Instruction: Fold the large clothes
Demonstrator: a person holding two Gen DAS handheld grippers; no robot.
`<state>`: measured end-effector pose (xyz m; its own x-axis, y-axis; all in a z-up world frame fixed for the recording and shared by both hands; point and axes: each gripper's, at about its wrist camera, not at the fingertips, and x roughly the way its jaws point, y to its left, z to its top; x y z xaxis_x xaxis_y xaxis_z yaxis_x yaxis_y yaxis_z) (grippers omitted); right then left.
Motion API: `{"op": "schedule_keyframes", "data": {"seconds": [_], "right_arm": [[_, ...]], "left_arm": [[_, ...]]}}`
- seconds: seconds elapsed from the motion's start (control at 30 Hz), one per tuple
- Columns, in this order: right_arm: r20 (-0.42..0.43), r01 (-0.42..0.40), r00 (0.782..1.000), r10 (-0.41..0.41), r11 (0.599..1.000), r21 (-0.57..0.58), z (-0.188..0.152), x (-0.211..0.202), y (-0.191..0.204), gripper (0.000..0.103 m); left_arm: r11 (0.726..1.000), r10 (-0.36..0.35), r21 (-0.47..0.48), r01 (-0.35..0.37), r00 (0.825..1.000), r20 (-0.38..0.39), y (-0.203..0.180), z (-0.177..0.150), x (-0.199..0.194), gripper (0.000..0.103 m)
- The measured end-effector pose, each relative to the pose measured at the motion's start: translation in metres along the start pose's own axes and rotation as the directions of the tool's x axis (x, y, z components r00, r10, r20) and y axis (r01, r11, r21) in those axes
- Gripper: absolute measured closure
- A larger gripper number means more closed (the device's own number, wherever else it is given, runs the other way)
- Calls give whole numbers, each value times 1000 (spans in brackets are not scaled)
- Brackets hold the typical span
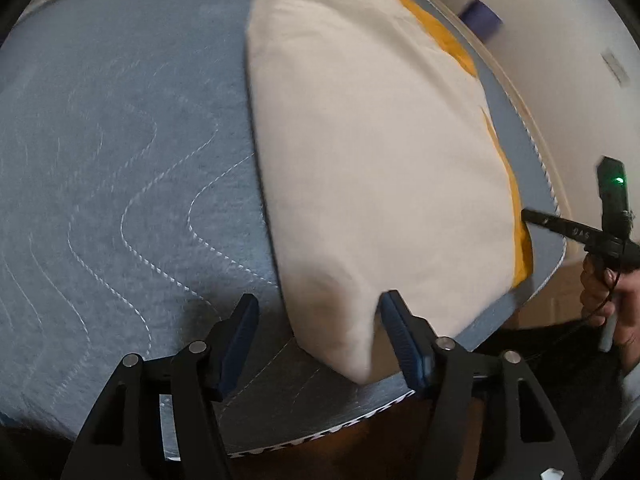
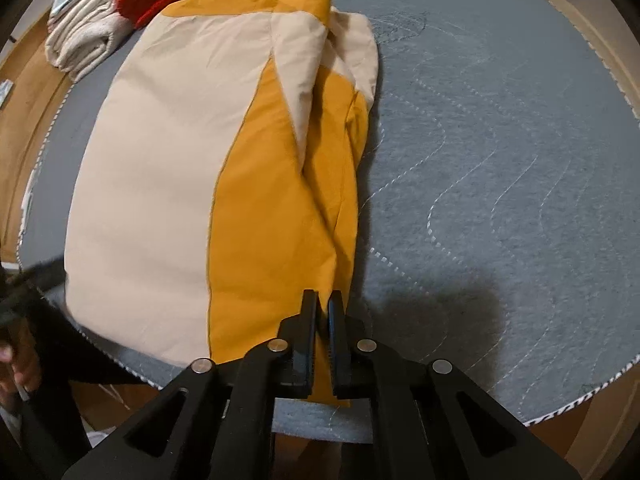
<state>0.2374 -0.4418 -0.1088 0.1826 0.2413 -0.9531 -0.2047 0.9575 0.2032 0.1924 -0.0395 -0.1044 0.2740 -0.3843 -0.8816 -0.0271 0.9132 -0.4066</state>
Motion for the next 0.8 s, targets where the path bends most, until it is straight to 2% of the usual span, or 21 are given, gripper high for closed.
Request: {"op": "schedule_keyframes", "data": {"seconds": [0.07,0.13,0.17,0.2,0.27,0.37,0.47,0.73,0.77,0.8], "right_arm": [[112,5,994,-11,999,53,19,-22,-4,90],[273,-32,962,-4,992,125,36,-51,-10,84],[327,-47,945,-5,987,151,46,-59,-12,72],[350,-62,937,-1,984,166,55,-61,-12,56],[350,-114,935,47,978,174,75,-54,-11,48],[316,-179,941,119,969,169,110,-30,-3,48],[313,-202,940,139,963,179,143,-6,-1,48],[276,-223,948,160,951,213,192,58,6,50],[282,-242,943,175,945,222,197,62,6,61],[285,-259,939,191,940,221,200,62,5,88]], "left_arm": [[1000,1,8,-1,1000,10,0,0,-5,41],[999,28,41,-28,999,19,-4,-2,-7,41],[998,33,48,-34,999,21,-6,-2,-8,41],[998,37,52,-38,999,24,-8,-1,-8,41],[998,40,55,-41,999,26,-9,1,-7,41],[997,46,62,-48,999,25,-14,3,-3,40],[995,66,79,-68,997,28,-26,6,3,39],[992,79,94,-81,997,25,-38,15,9,36],[993,77,93,-79,997,23,-38,16,9,36],[993,75,93,-77,997,23,-37,16,9,36]]}}
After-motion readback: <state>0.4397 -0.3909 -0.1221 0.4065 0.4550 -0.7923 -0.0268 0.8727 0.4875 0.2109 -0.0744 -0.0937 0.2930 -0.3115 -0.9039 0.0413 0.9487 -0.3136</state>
